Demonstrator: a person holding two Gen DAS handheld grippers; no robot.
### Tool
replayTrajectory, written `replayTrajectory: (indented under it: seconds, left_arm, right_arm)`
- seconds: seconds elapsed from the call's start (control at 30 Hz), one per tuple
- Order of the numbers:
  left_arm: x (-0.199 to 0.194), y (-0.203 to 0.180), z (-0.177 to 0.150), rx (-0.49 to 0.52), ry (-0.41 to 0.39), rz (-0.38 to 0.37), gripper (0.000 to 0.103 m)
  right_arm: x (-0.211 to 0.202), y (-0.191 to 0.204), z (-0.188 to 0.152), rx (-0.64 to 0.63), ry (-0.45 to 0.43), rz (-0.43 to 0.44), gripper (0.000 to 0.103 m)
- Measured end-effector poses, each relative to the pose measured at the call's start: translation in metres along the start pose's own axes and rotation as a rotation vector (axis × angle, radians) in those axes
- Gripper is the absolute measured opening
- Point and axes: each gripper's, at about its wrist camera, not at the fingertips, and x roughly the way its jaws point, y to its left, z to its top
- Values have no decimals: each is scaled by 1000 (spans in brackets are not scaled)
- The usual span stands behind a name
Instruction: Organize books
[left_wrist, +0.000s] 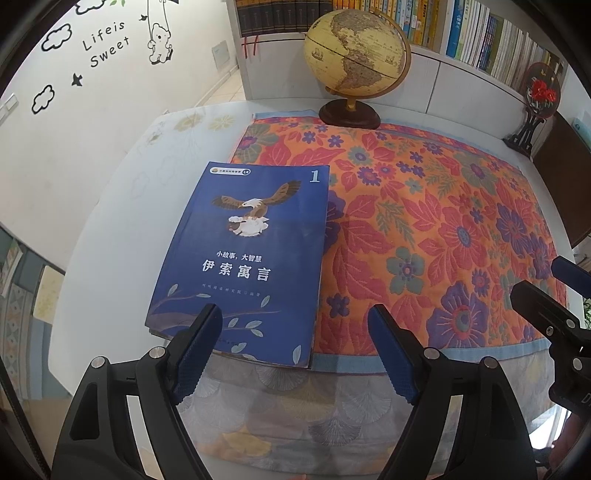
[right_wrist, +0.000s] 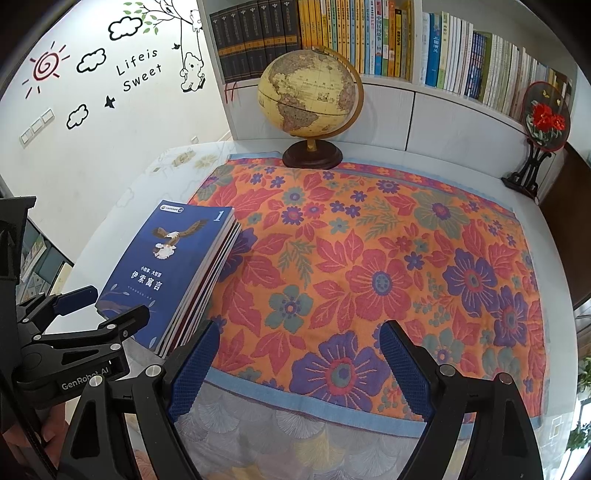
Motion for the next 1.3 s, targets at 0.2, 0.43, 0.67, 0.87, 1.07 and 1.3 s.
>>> replayTrajectory:
  seconds: [0.2, 0.43, 0.67, 0.87, 1.07, 1.3]
  left_arm:
    - [2, -2, 0, 11, 6, 3, 80]
    - [3, -2, 0, 19, 1, 5, 80]
    - [5, -4, 3, 35, -3, 10, 80]
    - [3, -4, 2, 46, -22, 30, 80]
    - [2, -6, 2, 60, -28, 44, 80]
    - [4, -5, 2, 58, -25, 39, 80]
  right_arm:
    - [0, 0, 0, 0, 1, 1, 87]
    - [2, -1, 1, -2, 3, 3, 87]
    - [3, -3, 0, -6, 4, 5, 87]
    - [4, -2, 0, -3, 5, 5, 87]
    - [5, -5, 0, -4, 11, 10, 87]
    - [7, -7, 1, -11, 16, 15, 87]
